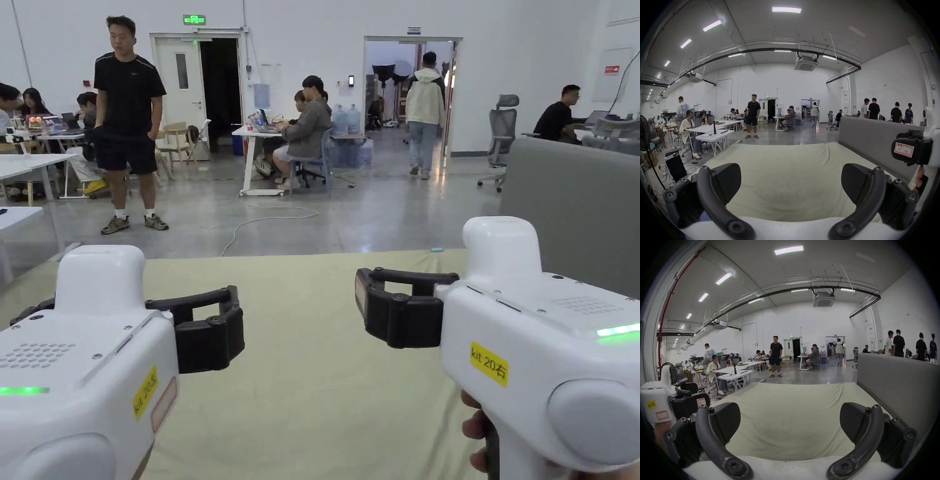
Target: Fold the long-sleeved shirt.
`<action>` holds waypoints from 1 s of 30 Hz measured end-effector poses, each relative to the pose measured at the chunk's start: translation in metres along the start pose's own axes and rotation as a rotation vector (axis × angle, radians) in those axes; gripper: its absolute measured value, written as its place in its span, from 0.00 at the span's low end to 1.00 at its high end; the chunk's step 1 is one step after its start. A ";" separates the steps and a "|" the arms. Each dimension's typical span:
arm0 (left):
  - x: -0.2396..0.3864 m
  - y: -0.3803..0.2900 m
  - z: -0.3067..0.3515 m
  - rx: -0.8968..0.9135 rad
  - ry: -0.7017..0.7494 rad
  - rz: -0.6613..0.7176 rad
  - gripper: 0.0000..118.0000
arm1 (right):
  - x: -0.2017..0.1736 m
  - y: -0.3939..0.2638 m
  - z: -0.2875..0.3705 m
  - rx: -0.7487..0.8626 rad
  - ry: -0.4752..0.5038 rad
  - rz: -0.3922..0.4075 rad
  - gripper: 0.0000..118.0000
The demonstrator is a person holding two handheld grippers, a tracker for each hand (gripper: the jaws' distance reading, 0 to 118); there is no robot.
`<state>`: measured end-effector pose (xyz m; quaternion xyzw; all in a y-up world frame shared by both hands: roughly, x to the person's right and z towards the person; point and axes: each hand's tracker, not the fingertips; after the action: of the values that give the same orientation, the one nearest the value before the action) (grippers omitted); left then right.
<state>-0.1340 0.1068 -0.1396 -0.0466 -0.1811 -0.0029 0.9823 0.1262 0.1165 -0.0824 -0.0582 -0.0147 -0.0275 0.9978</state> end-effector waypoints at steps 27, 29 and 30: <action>0.001 -0.002 -0.002 -0.019 -0.028 0.006 1.00 | -0.005 -0.002 -0.003 -0.023 0.015 -0.003 1.00; 0.000 -0.002 -0.003 -0.033 -0.042 0.010 1.00 | -0.004 -0.002 -0.003 -0.026 0.021 -0.011 1.00; 0.000 -0.002 -0.003 -0.038 -0.047 0.011 1.00 | -0.004 -0.003 -0.003 -0.025 0.020 -0.014 1.00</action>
<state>-0.1328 0.1046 -0.1418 -0.0663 -0.2040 0.0004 0.9767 0.1224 0.1137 -0.0851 -0.0704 -0.0049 -0.0353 0.9969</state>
